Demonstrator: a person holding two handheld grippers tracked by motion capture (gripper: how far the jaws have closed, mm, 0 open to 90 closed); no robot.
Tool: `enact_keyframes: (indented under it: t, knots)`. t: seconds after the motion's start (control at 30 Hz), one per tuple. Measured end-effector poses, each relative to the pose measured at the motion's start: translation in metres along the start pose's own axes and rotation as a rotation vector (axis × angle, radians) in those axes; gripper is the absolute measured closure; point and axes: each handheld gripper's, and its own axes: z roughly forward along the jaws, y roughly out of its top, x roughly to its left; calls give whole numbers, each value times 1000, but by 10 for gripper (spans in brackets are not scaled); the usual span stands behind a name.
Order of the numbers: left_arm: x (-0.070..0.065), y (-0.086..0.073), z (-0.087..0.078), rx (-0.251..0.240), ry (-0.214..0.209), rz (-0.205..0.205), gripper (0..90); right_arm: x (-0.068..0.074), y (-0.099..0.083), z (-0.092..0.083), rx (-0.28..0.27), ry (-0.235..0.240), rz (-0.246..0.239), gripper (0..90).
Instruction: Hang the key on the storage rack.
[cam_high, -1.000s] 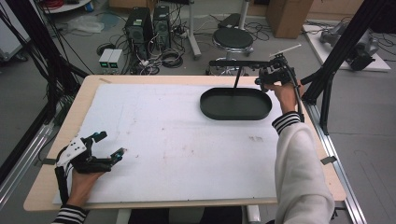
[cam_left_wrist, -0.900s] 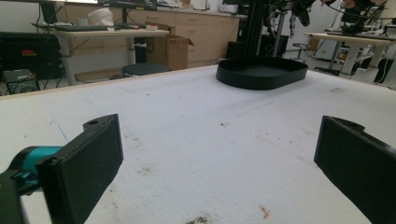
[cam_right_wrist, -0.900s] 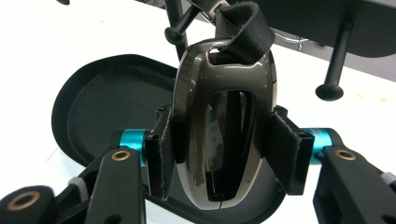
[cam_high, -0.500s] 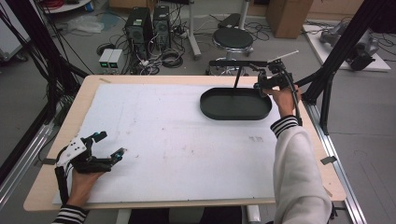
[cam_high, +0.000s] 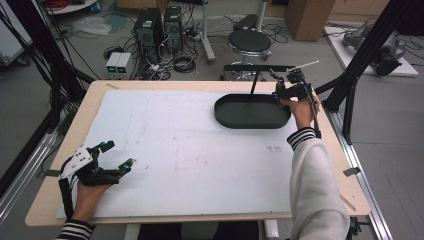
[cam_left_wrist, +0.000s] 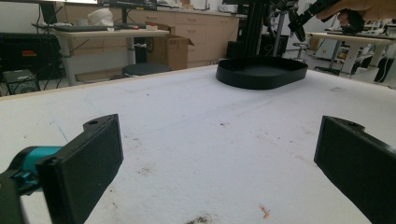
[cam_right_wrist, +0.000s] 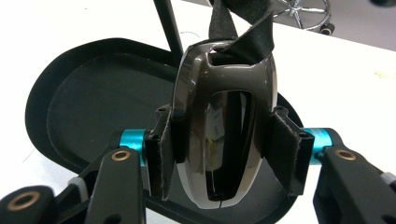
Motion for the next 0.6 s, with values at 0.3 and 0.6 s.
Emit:
enact_keyframes:
  t: [0.3,0.6]
  knots:
    - [-1,0,0,-1,3,3,17,1,-1,10,18,7,0,474]
    - [0,0,0,-1,-1,3,17,4,-2,7,-5,22,28,370]
